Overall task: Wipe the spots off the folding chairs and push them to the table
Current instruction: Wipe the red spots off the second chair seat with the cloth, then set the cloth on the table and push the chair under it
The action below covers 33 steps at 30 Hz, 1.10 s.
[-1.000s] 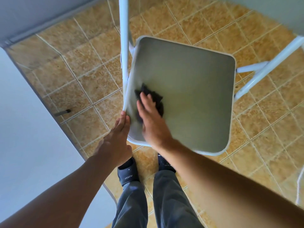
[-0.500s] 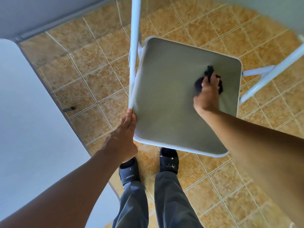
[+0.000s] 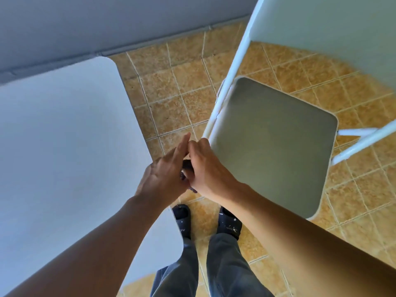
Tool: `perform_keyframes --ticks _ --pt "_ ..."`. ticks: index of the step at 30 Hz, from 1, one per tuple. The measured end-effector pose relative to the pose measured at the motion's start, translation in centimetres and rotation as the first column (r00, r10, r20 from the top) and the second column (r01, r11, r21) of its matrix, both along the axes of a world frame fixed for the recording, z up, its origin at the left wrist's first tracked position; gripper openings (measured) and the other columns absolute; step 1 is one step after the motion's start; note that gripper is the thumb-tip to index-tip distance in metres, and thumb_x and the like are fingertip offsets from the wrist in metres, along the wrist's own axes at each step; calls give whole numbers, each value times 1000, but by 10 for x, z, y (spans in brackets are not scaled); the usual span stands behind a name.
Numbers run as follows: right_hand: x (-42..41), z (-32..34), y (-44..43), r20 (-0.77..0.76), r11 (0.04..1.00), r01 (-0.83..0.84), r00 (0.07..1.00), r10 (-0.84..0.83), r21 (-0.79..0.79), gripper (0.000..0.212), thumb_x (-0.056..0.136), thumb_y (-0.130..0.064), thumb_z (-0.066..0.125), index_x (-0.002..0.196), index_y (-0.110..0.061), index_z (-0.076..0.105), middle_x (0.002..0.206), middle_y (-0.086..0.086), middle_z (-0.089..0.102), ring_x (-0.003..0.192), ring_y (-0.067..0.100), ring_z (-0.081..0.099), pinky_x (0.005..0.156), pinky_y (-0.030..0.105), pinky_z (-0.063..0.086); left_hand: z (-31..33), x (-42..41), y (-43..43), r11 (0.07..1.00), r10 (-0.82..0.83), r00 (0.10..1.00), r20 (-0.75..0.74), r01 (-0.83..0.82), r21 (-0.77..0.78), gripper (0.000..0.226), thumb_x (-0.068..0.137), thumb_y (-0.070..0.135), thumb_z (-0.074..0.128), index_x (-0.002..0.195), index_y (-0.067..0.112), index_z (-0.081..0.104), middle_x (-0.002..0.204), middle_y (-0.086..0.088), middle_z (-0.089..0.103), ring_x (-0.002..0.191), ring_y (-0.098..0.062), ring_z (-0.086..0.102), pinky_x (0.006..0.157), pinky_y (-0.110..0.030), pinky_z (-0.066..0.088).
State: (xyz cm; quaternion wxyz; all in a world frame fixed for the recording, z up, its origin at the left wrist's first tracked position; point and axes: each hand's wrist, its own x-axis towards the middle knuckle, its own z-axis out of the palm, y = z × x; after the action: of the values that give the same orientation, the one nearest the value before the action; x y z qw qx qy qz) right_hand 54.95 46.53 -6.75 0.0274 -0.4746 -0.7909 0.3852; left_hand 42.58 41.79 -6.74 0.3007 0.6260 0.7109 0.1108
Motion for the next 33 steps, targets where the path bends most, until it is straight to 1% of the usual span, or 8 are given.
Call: perform_keyframes --ticks 3,7,10,15,19,22,25,33 --pt "-28 26 -12 -57 995 20 998 -26 -101 22 88 -17 62 107 -14 52 103 6 52 87 19 58 71 33 50 22 -31 -21 999 22 999 27 -21 -40 83 84 18 60 148 43 13 111 7 69 95 -21 65 73 -28 47" --pt "-54 39 -21 -176 919 -125 982 62 -373 20 85 -7 66 99 -21 59 91 3 67 69 18 68 55 34 58 41 -78 -50 994 42 996 75 -34 -102 48 88 22 56 123 51 41 72 14 65 68 -13 62 57 -24 49" --pt "-74 37 -21 -72 915 -329 944 322 -232 34 86 -4 61 114 -25 59 106 -1 64 87 16 63 72 30 57 45 -113 -64 997 37 999 12 -36 -65 39 82 10 58 103 42 55 58 14 59 53 -6 54 45 -14 36" --pt "-111 41 -25 -30 905 -381 919 393 189 42 87 -6 54 127 -20 57 114 2 65 100 27 63 81 43 54 54 -147 -71 975 199 975 -99 -186 125 45 84 5 56 110 41 62 76 9 70 65 -20 63 56 -29 51" --pt "-114 24 -50 5 842 -379 913 409 384 48 85 -5 55 133 -11 56 134 9 59 127 28 52 106 41 43 47 -148 -92 956 218 950 -222 -162 244 50 79 5 67 123 29 61 97 -3 73 77 -32 68 61 -33 53" --pt "-91 -10 -79 249 785 -576 814 524 228 57 95 -29 51 149 -16 37 158 11 31 147 30 26 118 48 27 11 -132 -133 994 93 958 -271 -75 78 63 67 4 73 126 18 60 119 -6 68 100 -29 68 75 -41 58" --pt "-66 -32 -110 371 775 -624 746 554 98 70 98 -53 35 155 -15 21 165 8 6 152 27 4 122 49 16 -18 -110 -170 985 -17 939 -342 -44 -169 83 60 18 82 136 9 50 143 -13 47 128 -30 51 92 -44 54" --pt "-56 -10 -114 351 801 -595 736 579 -73 62 104 -38 31 157 -15 6 165 4 -8 152 20 -8 124 39 1 14 -94 -158 961 -2 959 -284 -77 -266 70 91 32 51 151 16 20 159 -5 12 146 -20 14 118 -38 22"
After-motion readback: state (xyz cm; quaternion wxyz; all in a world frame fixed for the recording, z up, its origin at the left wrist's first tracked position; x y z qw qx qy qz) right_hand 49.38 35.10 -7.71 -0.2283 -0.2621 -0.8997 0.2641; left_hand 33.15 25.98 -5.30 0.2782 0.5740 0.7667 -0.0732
